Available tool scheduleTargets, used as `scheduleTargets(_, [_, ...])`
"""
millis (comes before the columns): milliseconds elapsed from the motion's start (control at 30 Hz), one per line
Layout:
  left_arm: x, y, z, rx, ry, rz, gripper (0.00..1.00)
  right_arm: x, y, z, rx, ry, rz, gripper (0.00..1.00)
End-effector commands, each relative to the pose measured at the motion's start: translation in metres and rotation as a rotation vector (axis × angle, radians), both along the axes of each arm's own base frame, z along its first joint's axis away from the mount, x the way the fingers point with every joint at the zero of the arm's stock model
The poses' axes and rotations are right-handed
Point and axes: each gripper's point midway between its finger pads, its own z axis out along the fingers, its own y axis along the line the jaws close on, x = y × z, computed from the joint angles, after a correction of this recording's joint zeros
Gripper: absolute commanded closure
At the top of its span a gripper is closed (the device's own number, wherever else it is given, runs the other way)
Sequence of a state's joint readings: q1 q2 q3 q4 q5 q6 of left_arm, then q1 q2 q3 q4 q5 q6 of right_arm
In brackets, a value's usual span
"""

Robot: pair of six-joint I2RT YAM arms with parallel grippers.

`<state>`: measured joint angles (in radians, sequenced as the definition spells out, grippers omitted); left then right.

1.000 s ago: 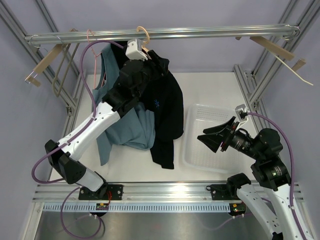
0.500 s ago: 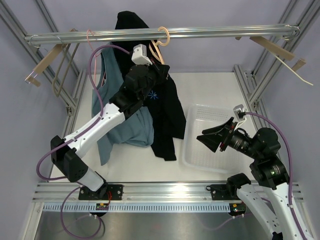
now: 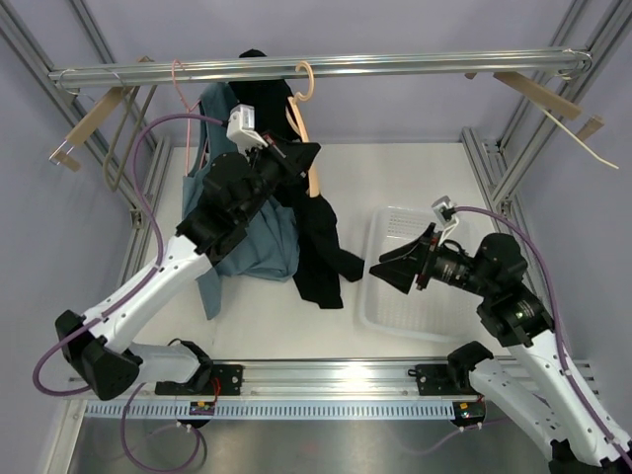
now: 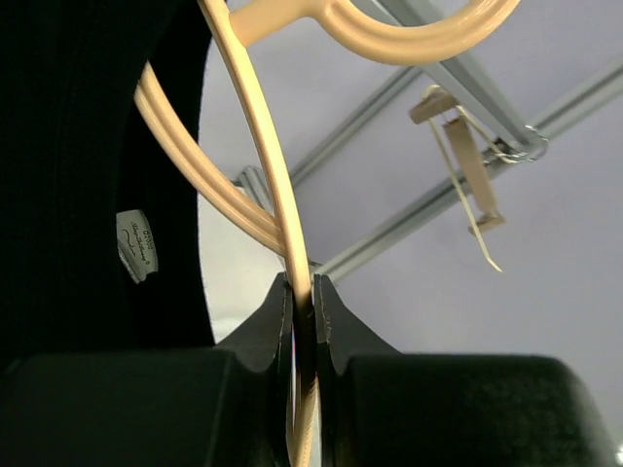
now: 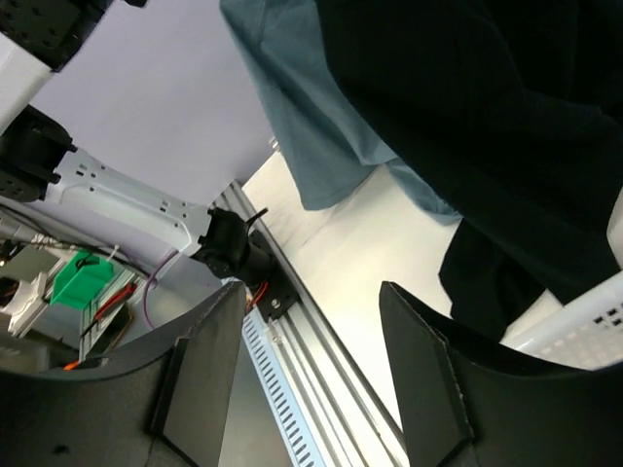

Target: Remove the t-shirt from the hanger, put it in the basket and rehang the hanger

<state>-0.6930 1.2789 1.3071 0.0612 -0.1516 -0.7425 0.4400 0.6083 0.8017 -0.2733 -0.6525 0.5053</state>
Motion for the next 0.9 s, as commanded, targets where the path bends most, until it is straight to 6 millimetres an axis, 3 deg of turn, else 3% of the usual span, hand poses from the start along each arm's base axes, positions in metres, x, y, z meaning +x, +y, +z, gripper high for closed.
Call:
scheduleTargets(0, [-0.055,0.020,0.111,-0.224,-0.295,-0.111,1.00,0.003,0.016,0.020,0.020,-0.061,0.014,0.32])
scheduleTargets(133, [-0.083,0.019,0.118,-0.295,-0.303,-0.220,1.00,0.000,0.040,0.029,-0.015,-0.116,0.029,0.28])
scheduleTargets(167, [-0.093,0.018,0.119,-0.323,-0.298,-0.266,1.00,-0.010,0.053,0.026,-0.041,-0.130,0.082,0.27])
scheduleTargets(233, [-0.103,0.018,0.121,-0.338,-0.303,-0.309,1.00,-0.013,0.060,0.037,-0.046,-0.167,0.076,0.24])
scheduleTargets(400, [-0.132,0.039,0.126,-0.390,-0.336,-0.329,1.00,-0.032,0.085,0.044,-0.056,-0.204,0.126,0.16])
scheduleTargets(467, [-0.145,0.050,0.134,-0.439,-0.369,-0.336,1.00,-0.023,0.094,0.036,-0.099,-0.198,0.083,0.16])
scheduleTargets(700, [-0.184,0.077,0.151,-0.480,-0.447,-0.351,1.00,-0.006,0.112,0.047,-0.128,-0.224,-0.053,0.21])
scheduleTargets(833, [-0.199,0.087,0.158,-0.502,-0.494,-0.360,1.00,-0.018,0.136,0.048,-0.138,-0.226,-0.016,0.21])
scheduleTargets(867, [-0.199,0.087,0.156,-0.508,-0.490,-0.361,1.00,-0.030,0.148,0.044,-0.153,-0.230,0.014,0.24])
